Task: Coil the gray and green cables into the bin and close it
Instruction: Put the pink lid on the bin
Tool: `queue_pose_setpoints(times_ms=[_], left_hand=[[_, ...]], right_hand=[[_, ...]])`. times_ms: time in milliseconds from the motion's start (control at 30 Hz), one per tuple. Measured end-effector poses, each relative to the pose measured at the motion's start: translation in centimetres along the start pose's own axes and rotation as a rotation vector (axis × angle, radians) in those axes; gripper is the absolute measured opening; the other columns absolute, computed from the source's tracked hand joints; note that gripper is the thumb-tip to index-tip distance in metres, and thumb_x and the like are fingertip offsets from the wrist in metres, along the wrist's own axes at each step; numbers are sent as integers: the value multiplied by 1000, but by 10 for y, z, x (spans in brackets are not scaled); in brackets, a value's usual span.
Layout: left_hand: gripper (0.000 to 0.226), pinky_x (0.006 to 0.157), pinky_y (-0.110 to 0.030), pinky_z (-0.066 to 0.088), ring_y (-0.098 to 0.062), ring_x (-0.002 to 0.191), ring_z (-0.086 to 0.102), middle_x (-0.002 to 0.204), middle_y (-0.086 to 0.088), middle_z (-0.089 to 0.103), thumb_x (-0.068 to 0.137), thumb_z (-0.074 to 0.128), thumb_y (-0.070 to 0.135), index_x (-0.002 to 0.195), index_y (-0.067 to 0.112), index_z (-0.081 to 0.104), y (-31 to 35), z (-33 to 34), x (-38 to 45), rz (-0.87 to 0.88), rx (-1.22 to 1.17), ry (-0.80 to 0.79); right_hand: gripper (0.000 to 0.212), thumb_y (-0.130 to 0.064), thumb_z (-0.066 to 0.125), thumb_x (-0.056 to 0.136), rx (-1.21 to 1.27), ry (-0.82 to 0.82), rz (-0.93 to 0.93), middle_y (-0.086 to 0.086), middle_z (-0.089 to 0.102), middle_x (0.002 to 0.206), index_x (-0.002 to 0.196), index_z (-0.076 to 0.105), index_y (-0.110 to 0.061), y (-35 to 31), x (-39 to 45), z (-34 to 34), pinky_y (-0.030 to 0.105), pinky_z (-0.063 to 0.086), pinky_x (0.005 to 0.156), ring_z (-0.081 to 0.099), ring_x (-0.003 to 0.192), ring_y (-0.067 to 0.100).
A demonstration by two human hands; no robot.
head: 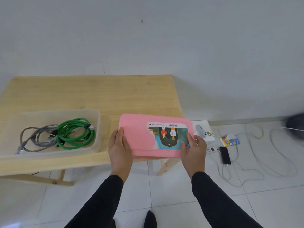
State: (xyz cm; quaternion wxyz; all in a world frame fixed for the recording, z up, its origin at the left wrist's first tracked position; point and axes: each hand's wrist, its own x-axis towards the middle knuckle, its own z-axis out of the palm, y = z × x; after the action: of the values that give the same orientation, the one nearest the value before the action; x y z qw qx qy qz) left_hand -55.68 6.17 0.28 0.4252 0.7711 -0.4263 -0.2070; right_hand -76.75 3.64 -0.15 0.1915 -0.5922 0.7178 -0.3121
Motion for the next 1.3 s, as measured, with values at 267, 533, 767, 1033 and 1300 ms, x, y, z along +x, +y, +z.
queue_pose_setpoints(times_ms=[267, 533, 767, 1033, 1300], left_hand=[[38, 103, -18, 20, -23, 134, 34, 144, -14, 40, 98, 37, 10, 135, 10, 46, 13, -71, 28, 63, -5, 161], [39, 106, -23, 23, -24, 133, 36, 144, -12, 40, 99, 34, 13, 136, 10, 45, -56, -188, 69, -12, 68, 260], [40, 109, -25, 22, -25, 134, 36, 146, -13, 39, 99, 35, 16, 137, 7, 42, -118, -246, 103, -27, 114, 164], [38, 105, -20, 22, -23, 131, 39, 142, -12, 43, 98, 38, 12, 135, 7, 47, -144, -261, 116, -22, 90, 111], [37, 105, -18, 22, -22, 132, 41, 142, -11, 45, 98, 40, 13, 133, 9, 50, -154, -266, 121, -6, 75, 67]], right_hand=[[30, -5, 57, 88, 75, 169, -197, 25, 50, 118, 117, 61, -2, -76, 2, 14, 19, 29, 92, 46, 109, 38], [34, -7, 54, 90, 137, 20, -304, 22, 45, 126, 123, 56, -4, -181, -48, 92, 22, 29, 94, 39, 118, 33], [35, -11, 51, 92, 81, -64, -237, 22, 42, 130, 126, 53, -3, -232, -76, 158, 28, 33, 98, 35, 122, 33], [32, -6, 53, 89, 21, -13, -211, 23, 48, 122, 120, 57, -1, -241, -93, 180, 36, 39, 94, 40, 114, 37], [33, -7, 54, 89, -33, -28, -209, 24, 47, 123, 122, 56, -1, -238, -98, 179, 32, 38, 93, 41, 115, 37]])
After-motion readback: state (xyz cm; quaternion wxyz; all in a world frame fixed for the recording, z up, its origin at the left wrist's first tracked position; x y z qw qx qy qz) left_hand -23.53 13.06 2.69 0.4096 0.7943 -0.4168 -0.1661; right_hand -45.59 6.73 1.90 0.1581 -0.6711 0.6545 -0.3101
